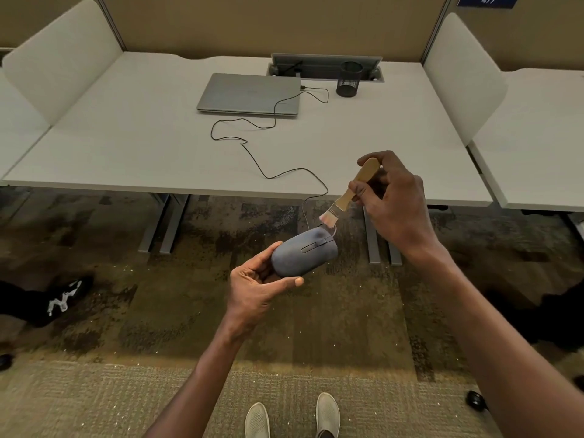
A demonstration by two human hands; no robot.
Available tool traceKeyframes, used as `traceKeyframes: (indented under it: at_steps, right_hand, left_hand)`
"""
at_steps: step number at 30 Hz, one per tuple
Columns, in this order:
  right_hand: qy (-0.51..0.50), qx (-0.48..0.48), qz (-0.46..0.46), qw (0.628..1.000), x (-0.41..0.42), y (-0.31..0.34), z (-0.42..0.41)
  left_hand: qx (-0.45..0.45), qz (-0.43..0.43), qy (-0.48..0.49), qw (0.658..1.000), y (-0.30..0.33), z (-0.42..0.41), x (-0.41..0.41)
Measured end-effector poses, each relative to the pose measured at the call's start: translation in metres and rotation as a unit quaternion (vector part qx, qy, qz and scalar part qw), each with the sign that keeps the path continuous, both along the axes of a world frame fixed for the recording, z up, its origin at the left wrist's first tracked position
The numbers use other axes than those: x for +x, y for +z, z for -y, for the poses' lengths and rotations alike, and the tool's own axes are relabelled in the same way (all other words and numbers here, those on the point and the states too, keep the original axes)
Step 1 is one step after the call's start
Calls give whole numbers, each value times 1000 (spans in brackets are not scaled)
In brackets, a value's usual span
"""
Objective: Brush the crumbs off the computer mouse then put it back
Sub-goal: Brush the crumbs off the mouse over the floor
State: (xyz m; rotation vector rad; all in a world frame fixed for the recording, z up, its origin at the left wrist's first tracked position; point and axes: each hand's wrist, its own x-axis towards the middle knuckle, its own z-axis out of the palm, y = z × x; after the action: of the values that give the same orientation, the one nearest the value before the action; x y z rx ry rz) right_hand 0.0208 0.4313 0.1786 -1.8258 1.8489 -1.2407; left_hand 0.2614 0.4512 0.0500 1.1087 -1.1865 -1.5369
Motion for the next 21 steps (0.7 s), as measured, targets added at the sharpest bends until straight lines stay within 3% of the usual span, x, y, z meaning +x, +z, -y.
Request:
traceKeyframes:
  at_steps: [6, 11, 21]
  right_hand:
    - [64, 35, -29, 997, 7, 3, 10]
    - [62, 13, -61, 996, 13, 6, 12]
    - [177, 17, -96, 979, 59, 15, 1]
  left_hand:
    - [-2, -2, -4, 1000, 0, 1, 0]
    - [-2, -6, 5, 1000, 0, 2, 0]
    - [0, 1, 12, 1000, -4, 6, -1]
